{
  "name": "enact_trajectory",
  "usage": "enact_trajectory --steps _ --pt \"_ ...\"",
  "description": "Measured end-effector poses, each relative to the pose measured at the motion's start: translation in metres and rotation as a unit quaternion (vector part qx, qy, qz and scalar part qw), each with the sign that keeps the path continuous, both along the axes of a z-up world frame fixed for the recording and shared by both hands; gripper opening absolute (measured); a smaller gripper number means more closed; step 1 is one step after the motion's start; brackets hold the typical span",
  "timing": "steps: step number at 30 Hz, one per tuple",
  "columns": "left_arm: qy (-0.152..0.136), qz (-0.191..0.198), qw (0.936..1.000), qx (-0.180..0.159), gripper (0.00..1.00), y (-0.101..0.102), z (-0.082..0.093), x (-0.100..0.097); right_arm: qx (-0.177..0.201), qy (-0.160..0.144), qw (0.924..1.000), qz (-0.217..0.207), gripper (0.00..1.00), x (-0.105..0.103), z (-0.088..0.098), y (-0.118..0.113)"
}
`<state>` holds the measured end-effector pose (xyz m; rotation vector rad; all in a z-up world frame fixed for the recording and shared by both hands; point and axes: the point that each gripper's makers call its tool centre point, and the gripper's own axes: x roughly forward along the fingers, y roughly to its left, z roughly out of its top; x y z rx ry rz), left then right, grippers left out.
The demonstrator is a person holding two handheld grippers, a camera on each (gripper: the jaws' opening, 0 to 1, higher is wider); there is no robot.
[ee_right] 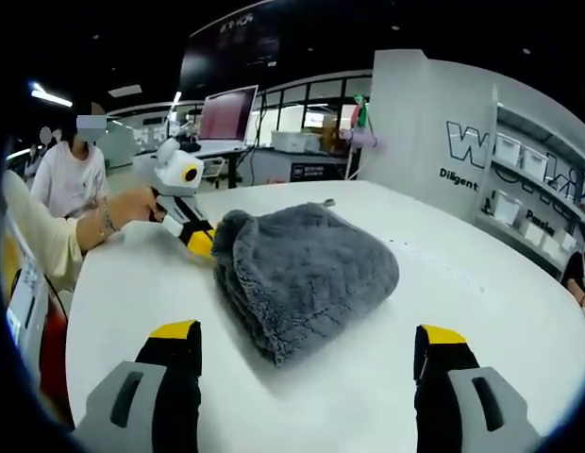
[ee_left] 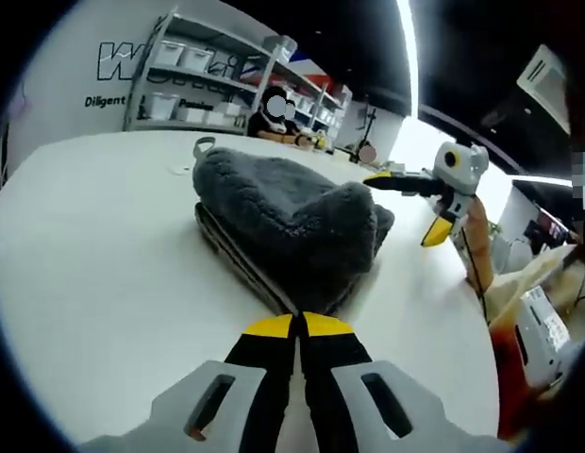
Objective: Fold the towel on the table until its edges align and the towel forms a compact rectangular stack.
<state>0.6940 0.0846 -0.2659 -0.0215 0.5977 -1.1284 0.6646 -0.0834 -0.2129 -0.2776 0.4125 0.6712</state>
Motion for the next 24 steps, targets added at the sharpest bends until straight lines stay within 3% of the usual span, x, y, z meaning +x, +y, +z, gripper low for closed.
enact_trajectory --steps 7,24 --pt "-0.001 0.002 1.0000 0.002 0.01 -0.0007 -0.0021 0.0017 0.001 0.003 1.0000 -0.003 0.96 0.0003 -0.0008 -0.0007" --pt "-0.040 0.000 0.9988 0.029 0.02 -0.0007 0.0001 0.0044 0.000 0.013 0.9999 -0.005 0.98 0.0017 -0.0051 -0.0017"
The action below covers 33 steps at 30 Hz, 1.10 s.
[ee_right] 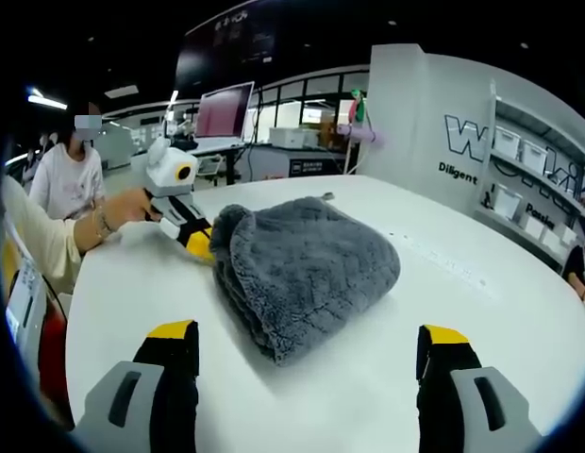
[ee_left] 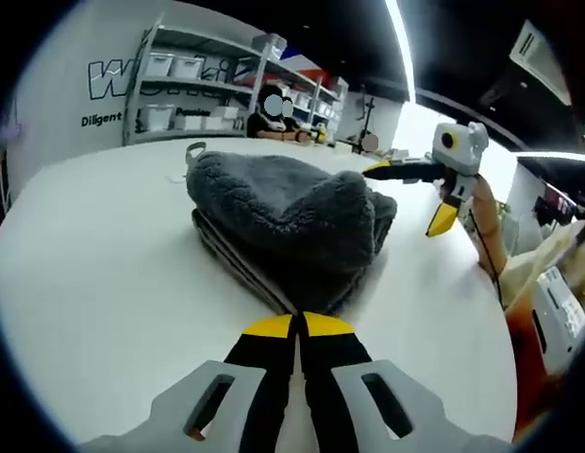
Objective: Fold the towel on the table until its edges align and the towel forms a compact rectangular stack.
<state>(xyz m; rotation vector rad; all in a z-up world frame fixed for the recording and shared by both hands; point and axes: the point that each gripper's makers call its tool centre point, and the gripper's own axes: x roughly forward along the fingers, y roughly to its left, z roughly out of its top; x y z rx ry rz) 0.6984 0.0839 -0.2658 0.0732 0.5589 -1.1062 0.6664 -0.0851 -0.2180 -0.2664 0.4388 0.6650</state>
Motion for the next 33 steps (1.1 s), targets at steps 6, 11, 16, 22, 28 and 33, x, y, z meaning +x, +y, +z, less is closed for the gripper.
enact_trajectory --steps 6,11,16,22,28,33 --pt "-0.006 -0.016 0.9996 -0.022 0.17 -0.004 0.016 -0.006 -0.002 0.002 1.0000 0.002 0.98 0.000 -0.001 0.000" --pt "-0.066 -0.024 0.9974 -0.019 0.28 -0.006 0.035 -0.006 0.000 0.004 1.0000 0.001 0.98 -0.001 -0.003 0.001" --pt "-0.114 -0.020 0.9932 -0.010 0.29 -0.005 0.046 -0.005 -0.001 0.005 1.0000 0.001 0.98 0.000 -0.004 0.000" --pt "-0.130 -0.046 0.9894 -0.047 0.26 -0.018 0.061 -0.017 -0.003 0.006 1.0000 0.001 0.98 0.000 -0.006 0.000" --pt "-0.155 -0.047 0.9849 -0.061 0.22 -0.029 0.068 -0.021 -0.004 0.006 1.0000 0.003 0.97 0.000 -0.006 0.001" --pt "-0.172 -0.032 0.9833 -0.048 0.17 -0.034 0.066 -0.019 -0.005 0.008 0.9999 0.005 0.97 -0.001 -0.007 0.001"
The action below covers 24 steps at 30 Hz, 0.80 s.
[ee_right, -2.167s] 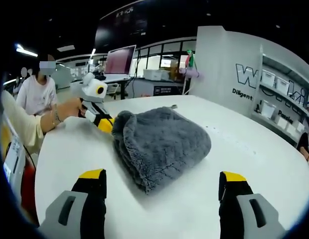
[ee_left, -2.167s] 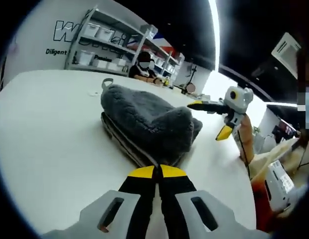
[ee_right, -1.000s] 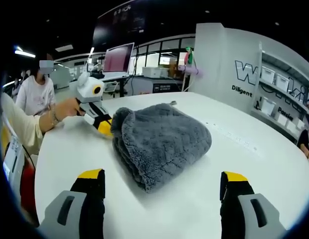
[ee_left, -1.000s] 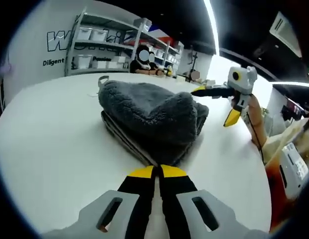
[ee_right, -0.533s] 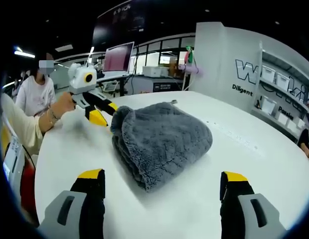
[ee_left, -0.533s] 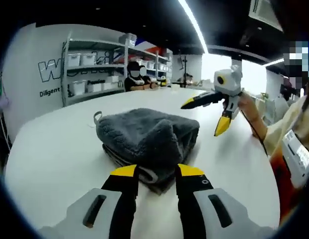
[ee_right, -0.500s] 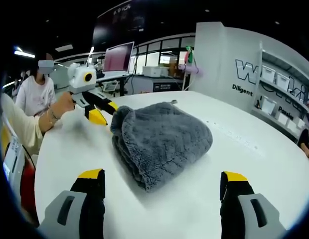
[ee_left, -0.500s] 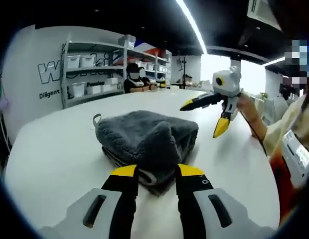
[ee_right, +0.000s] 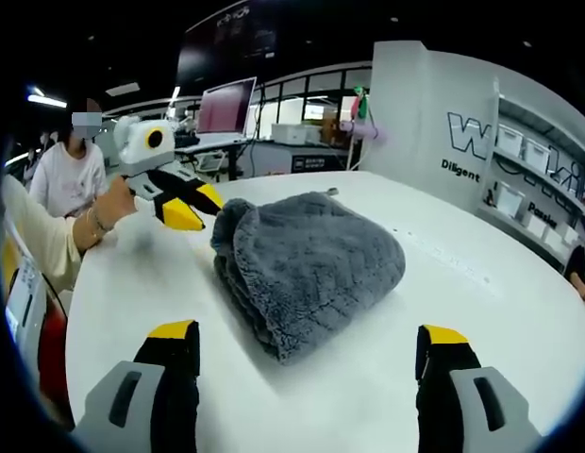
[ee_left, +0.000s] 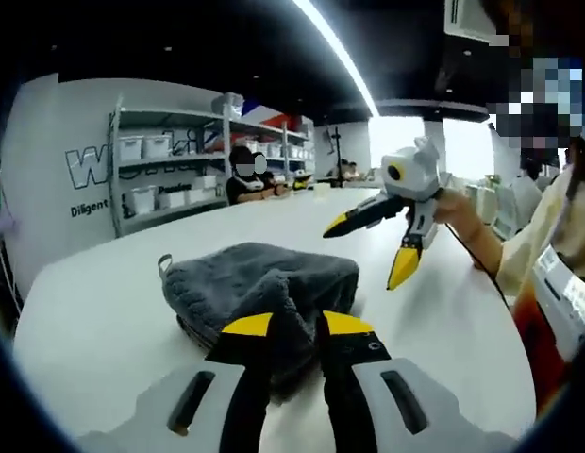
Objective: Fold the towel on the table until its edges align and the towel forms a compact rectangular stack.
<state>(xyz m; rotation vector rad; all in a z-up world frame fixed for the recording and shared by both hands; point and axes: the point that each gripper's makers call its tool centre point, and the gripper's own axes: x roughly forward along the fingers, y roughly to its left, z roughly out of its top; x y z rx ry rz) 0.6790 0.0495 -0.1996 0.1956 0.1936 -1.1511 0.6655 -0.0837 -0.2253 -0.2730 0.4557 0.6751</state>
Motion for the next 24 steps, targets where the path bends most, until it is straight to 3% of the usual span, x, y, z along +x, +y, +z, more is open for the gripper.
enact_trajectory --steps 7,13,17,24 --pt "0.012 0.014 0.9998 -0.001 0.13 -0.0002 -0.0070 0.0062 0.001 0.000 1.0000 -0.001 0.97 -0.0001 -0.0004 0.0002" --pt "0.061 0.018 0.9969 -0.046 0.04 0.0018 -0.0047 0.0090 0.000 -0.001 1.0000 0.002 0.97 -0.0003 -0.0007 0.0013" --pt "0.086 0.013 0.9943 -0.062 0.04 0.0017 -0.0061 0.0087 0.000 0.000 1.0000 0.002 0.97 0.0002 0.0000 0.0012" --pt "0.090 0.015 0.9938 -0.064 0.01 0.0004 -0.0073 0.0083 -0.001 -0.002 1.0000 0.001 0.97 -0.0008 0.0008 0.0016"
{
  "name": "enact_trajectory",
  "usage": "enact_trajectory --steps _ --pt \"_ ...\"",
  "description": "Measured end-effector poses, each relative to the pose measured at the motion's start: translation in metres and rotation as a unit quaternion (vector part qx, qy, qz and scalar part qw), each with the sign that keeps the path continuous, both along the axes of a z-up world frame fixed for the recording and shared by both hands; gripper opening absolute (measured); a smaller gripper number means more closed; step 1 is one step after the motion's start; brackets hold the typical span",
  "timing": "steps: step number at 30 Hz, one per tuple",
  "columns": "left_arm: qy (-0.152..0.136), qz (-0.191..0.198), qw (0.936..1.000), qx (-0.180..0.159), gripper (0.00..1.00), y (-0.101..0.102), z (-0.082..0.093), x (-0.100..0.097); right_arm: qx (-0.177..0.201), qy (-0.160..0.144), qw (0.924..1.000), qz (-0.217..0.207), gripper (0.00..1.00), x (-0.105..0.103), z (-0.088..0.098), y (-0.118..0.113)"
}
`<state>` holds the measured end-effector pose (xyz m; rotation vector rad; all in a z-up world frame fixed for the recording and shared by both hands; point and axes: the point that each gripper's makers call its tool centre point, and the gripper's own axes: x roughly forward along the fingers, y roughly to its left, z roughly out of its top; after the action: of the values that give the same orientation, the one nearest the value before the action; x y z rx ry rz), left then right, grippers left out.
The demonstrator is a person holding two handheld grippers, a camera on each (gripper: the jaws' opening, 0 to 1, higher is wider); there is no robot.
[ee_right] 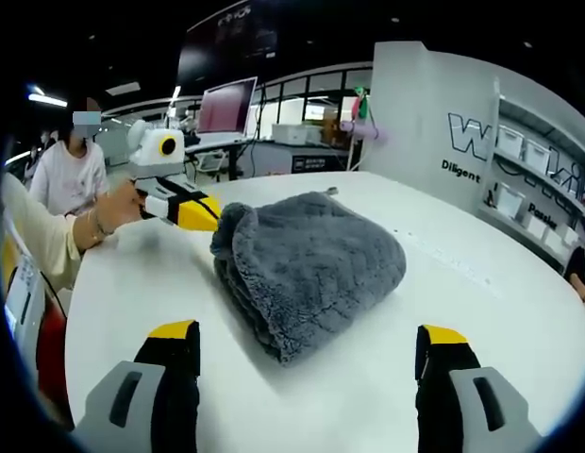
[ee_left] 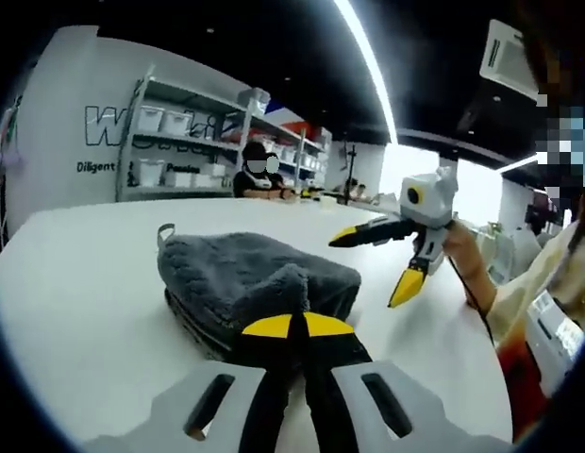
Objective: Fold the towel on the table until its edges align and the towel forms a compact rectangular stack.
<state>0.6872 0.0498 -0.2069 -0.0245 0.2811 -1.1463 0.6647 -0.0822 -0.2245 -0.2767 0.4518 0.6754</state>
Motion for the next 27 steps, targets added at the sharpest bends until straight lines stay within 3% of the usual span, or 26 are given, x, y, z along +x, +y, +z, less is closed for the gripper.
enact_trajectory --steps 10,14,18,22,27 --pt "-0.002 -0.001 1.0000 0.009 0.01 0.009 0.006 -0.001 0.001 0.000 1.0000 -0.001 0.96 0.000 0.000 0.000" --pt "0.011 -0.006 0.9992 0.039 0.01 0.015 -0.004 -0.002 0.001 0.001 1.0000 -0.002 0.96 0.001 0.000 -0.001" --pt "0.034 -0.007 0.9984 0.045 0.01 0.020 -0.010 -0.001 -0.001 0.003 1.0000 -0.002 0.96 0.001 -0.002 -0.001" --pt "0.035 -0.009 0.9953 0.090 0.01 0.028 -0.023 -0.002 -0.001 0.002 1.0000 -0.001 0.96 0.001 -0.001 -0.001" --pt "0.047 -0.002 0.9940 0.099 0.01 0.032 -0.030 0.000 -0.002 0.003 1.0000 -0.002 0.96 0.001 -0.002 -0.002"
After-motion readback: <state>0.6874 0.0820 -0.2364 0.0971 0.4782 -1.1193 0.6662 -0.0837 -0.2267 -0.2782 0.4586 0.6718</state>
